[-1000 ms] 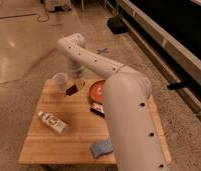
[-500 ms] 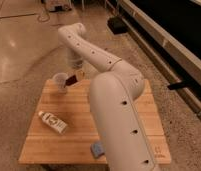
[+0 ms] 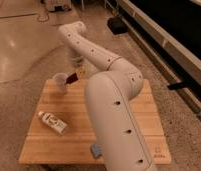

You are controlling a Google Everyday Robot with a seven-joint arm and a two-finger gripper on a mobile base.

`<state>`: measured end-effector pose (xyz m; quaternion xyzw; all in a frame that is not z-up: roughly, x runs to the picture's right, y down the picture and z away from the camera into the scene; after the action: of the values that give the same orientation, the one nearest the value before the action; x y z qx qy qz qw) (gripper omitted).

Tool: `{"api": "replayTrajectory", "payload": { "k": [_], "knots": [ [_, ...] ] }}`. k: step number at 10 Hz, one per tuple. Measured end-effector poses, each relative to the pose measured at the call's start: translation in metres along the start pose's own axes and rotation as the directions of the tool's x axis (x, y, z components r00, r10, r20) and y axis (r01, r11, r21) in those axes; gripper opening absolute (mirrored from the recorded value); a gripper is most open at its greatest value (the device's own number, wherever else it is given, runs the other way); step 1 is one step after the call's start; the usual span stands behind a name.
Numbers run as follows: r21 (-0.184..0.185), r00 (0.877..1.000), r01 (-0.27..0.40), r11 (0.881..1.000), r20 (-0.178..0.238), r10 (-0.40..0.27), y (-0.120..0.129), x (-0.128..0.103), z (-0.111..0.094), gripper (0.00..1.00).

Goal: Place the pepper in the ceramic cup

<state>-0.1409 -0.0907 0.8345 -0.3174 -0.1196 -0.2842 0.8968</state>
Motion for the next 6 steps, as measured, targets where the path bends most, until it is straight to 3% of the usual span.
{"api": "replayTrajectory", "payload": {
  "k": [2,3,4,6],
  "knots": [
    [0.001,1.000,0.020,1.000,-0.016,-0.020,-0.003,0.000,-0.001,0.00],
    [0.009,1.000,0.016,1.000,-0.004,-0.015,-0.004,-0.002,0.001,0.00],
    [0.037,1.000,0.003,0.999,0.008,-0.003,-0.004,0.001,0.004,0.00],
    [0.149,0.999,-0.032,0.988,0.038,0.026,-0.010,0.003,0.016,0.00]
  ]
}}
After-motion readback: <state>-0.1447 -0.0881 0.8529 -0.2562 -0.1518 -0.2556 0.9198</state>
